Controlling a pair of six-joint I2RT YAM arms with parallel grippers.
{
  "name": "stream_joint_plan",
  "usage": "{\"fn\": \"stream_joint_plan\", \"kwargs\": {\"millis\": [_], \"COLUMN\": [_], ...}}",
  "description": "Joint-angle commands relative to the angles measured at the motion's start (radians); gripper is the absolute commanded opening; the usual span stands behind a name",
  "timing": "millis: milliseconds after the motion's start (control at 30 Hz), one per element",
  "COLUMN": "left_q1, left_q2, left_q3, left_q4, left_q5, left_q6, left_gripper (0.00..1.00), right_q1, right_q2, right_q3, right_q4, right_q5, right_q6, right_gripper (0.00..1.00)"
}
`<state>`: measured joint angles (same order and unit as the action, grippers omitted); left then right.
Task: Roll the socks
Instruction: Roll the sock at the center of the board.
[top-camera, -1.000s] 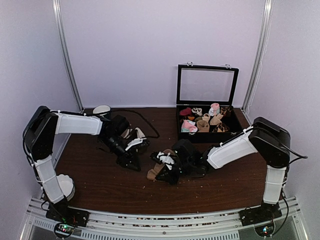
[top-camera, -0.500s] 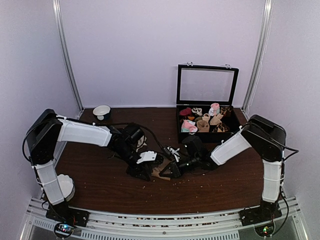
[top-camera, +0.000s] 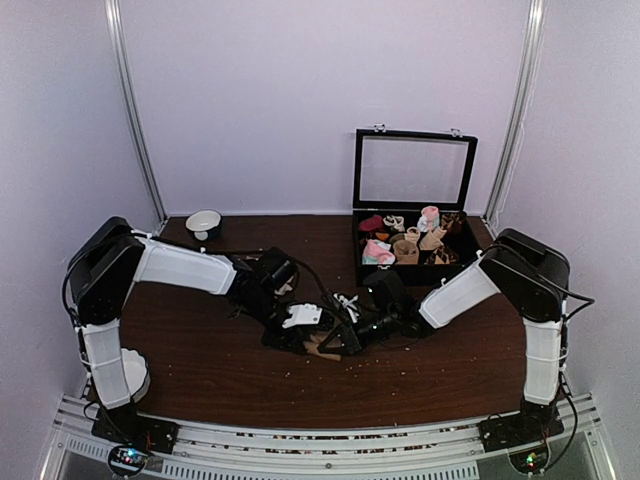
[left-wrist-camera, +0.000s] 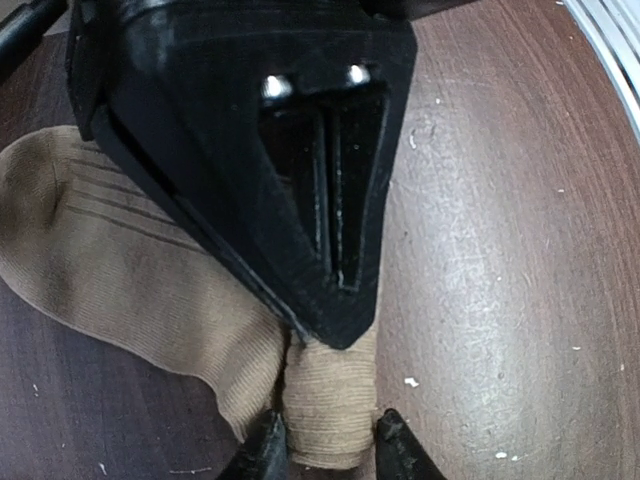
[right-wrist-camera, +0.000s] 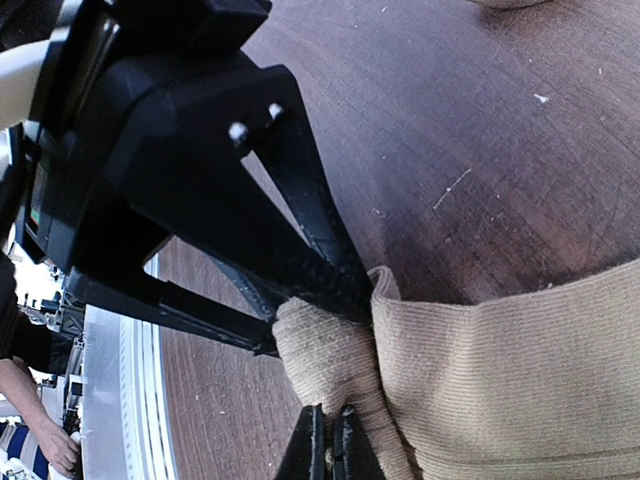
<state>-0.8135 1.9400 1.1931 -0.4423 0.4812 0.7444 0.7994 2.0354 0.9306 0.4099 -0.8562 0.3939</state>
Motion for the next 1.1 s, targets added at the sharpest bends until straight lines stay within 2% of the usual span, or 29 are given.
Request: {"fn": "stream_joint_plan", "kwargs": {"millis": [0, 133, 267, 333, 400, 533, 700, 933, 1067], "left_q1": [-0.015, -0.029, -0.029, -0.026, -0.018, 0.016, 0.051, 0.056, 0.056], "left_q2": [0.015, 0.021, 0.046, 0.061, 0.070, 0.104, 0.142, 0.144, 0.177], "left_q3": [0.029, 0.026, 0.058, 0.073, 0.071, 0.069, 0.086, 0.133, 0.192], "left_q4": [0.002, -0.013, -0.069, -0.110, -0.132, -0.191, -0.298, -0.424, -0.496], "left_q5": [0.006, 0.023, 0.054, 0.079, 0.097, 0.135, 0.182, 0.205, 0.242], "left_q6": [0.034, 0.034, -0.031, -0.079, -0.136, -0.234, -0.290, -0.318, -0.317], "left_gripper": [0.30, 0.19, 0.07, 0.03, 0.00, 0.00, 0.00, 0.00, 0.00], "right_q1": [-0.008, -0.009, -0.006, 0.000, 0.008, 0.036, 0.069, 0.172, 0.253], "right_q2": [0.075, 0.074, 0.044, 0.003, -0.038, -0.113, -0.165, -0.357, -0.405], "right_q3": [-0.029, -0.023, -0.032, -0.052, -0.075, -0.129, -0.160, -0.315, -0.336], "right_q4": [-0.179, -0.186, -0.174, -0.159, -0.140, -0.102, -0.122, -0.044, -0.078], "right_q5": [0.076, 0.070, 0.088, 0.122, 0.147, 0.192, 0.273, 0.511, 0.637], "right_q6": [-0.014, -0.022, -0.050, -0.079, -0.111, -0.172, -0.246, -0.421, -0.531], "right_gripper": [0.00, 0.00, 0.01, 0.15, 0.23, 0.31, 0.33, 0.38, 0.39]}}
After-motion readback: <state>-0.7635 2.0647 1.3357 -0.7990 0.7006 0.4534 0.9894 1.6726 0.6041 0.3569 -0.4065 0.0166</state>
